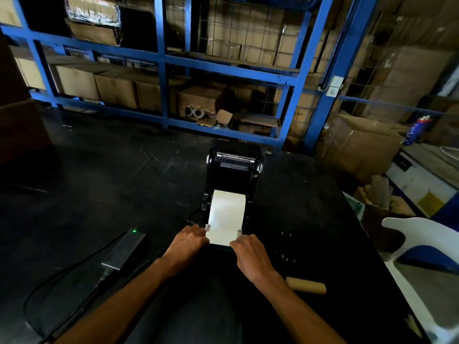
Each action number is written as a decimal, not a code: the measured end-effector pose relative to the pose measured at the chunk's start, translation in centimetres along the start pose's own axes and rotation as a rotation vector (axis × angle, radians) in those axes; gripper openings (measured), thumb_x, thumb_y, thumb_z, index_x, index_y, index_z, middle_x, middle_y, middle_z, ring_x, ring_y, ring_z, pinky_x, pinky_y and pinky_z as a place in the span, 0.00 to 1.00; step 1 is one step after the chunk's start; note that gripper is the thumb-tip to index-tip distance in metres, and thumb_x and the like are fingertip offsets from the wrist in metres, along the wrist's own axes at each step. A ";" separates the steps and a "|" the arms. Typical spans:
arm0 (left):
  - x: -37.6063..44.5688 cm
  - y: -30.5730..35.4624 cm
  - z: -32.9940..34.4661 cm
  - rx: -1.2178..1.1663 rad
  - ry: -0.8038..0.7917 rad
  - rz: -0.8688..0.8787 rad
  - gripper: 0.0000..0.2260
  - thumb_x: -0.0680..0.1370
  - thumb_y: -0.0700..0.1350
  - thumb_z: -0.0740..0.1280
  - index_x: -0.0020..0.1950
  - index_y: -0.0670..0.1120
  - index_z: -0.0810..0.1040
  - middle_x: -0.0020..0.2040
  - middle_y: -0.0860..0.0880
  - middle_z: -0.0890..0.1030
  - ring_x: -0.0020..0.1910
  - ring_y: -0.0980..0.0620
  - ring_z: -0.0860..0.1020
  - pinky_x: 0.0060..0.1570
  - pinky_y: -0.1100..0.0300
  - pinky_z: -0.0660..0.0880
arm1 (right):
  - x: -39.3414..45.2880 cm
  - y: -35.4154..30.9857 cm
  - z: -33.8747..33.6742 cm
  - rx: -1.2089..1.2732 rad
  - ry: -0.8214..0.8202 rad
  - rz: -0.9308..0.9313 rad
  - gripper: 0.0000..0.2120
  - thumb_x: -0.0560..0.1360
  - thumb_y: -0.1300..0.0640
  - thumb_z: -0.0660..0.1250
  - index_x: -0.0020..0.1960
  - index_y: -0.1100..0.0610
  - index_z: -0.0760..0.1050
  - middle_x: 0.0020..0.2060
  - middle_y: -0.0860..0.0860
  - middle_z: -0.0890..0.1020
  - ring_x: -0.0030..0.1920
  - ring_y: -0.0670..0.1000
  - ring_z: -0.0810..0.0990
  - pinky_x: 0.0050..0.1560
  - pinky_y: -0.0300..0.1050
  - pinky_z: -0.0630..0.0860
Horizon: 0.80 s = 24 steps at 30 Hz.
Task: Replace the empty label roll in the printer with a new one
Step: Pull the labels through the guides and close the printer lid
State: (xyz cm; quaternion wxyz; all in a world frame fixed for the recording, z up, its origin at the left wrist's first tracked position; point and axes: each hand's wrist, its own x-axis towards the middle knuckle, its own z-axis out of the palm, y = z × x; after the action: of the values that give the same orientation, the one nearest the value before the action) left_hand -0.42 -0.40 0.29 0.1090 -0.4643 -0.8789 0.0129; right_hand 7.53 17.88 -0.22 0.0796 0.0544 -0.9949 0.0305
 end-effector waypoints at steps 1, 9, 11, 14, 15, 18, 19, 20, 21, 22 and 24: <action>-0.1 0.0 0.0 0.002 0.005 -0.002 0.15 0.50 0.51 0.83 0.31 0.53 0.83 0.32 0.56 0.81 0.32 0.57 0.80 0.30 0.69 0.75 | -0.3 -0.1 0.1 -0.008 -0.012 -0.005 0.12 0.74 0.70 0.60 0.54 0.61 0.77 0.50 0.58 0.81 0.52 0.58 0.77 0.56 0.49 0.69; -1.8 0.5 0.3 -0.031 -0.038 -0.056 0.09 0.63 0.49 0.77 0.41 0.51 0.84 0.41 0.53 0.83 0.42 0.52 0.82 0.41 0.64 0.76 | -1.7 -0.8 0.4 -0.033 -0.021 -0.051 0.10 0.76 0.66 0.57 0.50 0.62 0.77 0.47 0.58 0.81 0.49 0.58 0.78 0.57 0.49 0.69; -2.1 0.6 0.5 -0.074 -0.076 -0.073 0.08 0.69 0.48 0.73 0.47 0.49 0.83 0.48 0.50 0.82 0.50 0.49 0.80 0.48 0.60 0.75 | -2.1 -1.1 0.4 -0.046 -0.033 -0.053 0.11 0.76 0.66 0.57 0.50 0.62 0.77 0.47 0.58 0.82 0.49 0.58 0.78 0.57 0.49 0.69; -2.7 0.7 1.2 -0.092 -0.104 -0.072 0.10 0.76 0.47 0.65 0.55 0.48 0.80 0.57 0.47 0.79 0.59 0.45 0.75 0.57 0.54 0.70 | -2.6 -1.5 0.4 -0.039 -0.021 -0.050 0.11 0.76 0.66 0.57 0.50 0.62 0.78 0.46 0.58 0.82 0.49 0.58 0.78 0.58 0.49 0.69; -2.8 0.7 1.3 -0.101 -0.102 -0.075 0.10 0.76 0.47 0.65 0.55 0.48 0.80 0.57 0.47 0.79 0.59 0.45 0.75 0.57 0.54 0.70 | -2.7 -1.5 0.4 -0.032 -0.008 -0.054 0.10 0.76 0.66 0.58 0.49 0.62 0.78 0.46 0.58 0.82 0.49 0.58 0.78 0.58 0.49 0.70; -3.3 0.9 1.3 -0.115 -0.090 -0.069 0.10 0.76 0.46 0.65 0.54 0.47 0.80 0.55 0.46 0.80 0.58 0.45 0.75 0.56 0.54 0.70 | -3.1 -1.8 0.4 -0.034 -0.009 -0.064 0.09 0.74 0.66 0.59 0.48 0.63 0.78 0.45 0.59 0.82 0.48 0.59 0.79 0.57 0.50 0.70; -3.4 1.0 1.3 -0.119 -0.089 -0.074 0.09 0.76 0.45 0.64 0.54 0.47 0.80 0.55 0.46 0.80 0.58 0.45 0.75 0.55 0.54 0.70 | -3.2 -1.8 0.4 -0.040 -0.021 -0.061 0.10 0.74 0.66 0.58 0.48 0.62 0.78 0.45 0.58 0.82 0.49 0.59 0.78 0.56 0.49 0.69; -3.6 1.1 1.3 -0.116 -0.093 -0.077 0.09 0.76 0.45 0.64 0.54 0.47 0.80 0.55 0.47 0.80 0.57 0.45 0.75 0.54 0.54 0.69 | -3.3 -1.9 0.5 -0.043 -0.028 -0.058 0.10 0.74 0.65 0.58 0.49 0.61 0.77 0.46 0.58 0.82 0.49 0.58 0.78 0.56 0.49 0.68; -3.8 1.1 1.3 -0.104 -0.094 -0.076 0.09 0.76 0.45 0.64 0.53 0.48 0.80 0.55 0.47 0.79 0.57 0.46 0.75 0.54 0.54 0.69 | -3.4 -2.0 0.5 -0.043 -0.029 -0.055 0.10 0.75 0.65 0.58 0.50 0.61 0.77 0.47 0.57 0.82 0.50 0.58 0.78 0.55 0.48 0.68; -3.9 1.2 1.3 -0.101 -0.084 -0.075 0.08 0.76 0.45 0.64 0.53 0.47 0.80 0.54 0.47 0.79 0.56 0.46 0.75 0.53 0.54 0.69 | -3.5 -2.1 0.5 -0.040 -0.027 -0.052 0.11 0.75 0.65 0.58 0.50 0.61 0.77 0.47 0.57 0.82 0.50 0.57 0.78 0.55 0.48 0.68; -4.2 1.4 1.1 -0.123 -0.063 -0.064 0.07 0.75 0.44 0.65 0.49 0.46 0.80 0.52 0.46 0.80 0.53 0.44 0.76 0.51 0.54 0.71 | -3.7 -2.4 0.6 -0.037 -0.026 -0.050 0.11 0.75 0.65 0.58 0.52 0.61 0.78 0.48 0.57 0.82 0.50 0.57 0.78 0.55 0.49 0.68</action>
State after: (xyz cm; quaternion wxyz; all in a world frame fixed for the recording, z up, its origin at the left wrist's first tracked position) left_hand 2.76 -3.01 -1.73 0.0528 -0.4410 -0.8954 -0.0299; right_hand 11.32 15.86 -1.31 0.0684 0.0779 -0.9946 0.0092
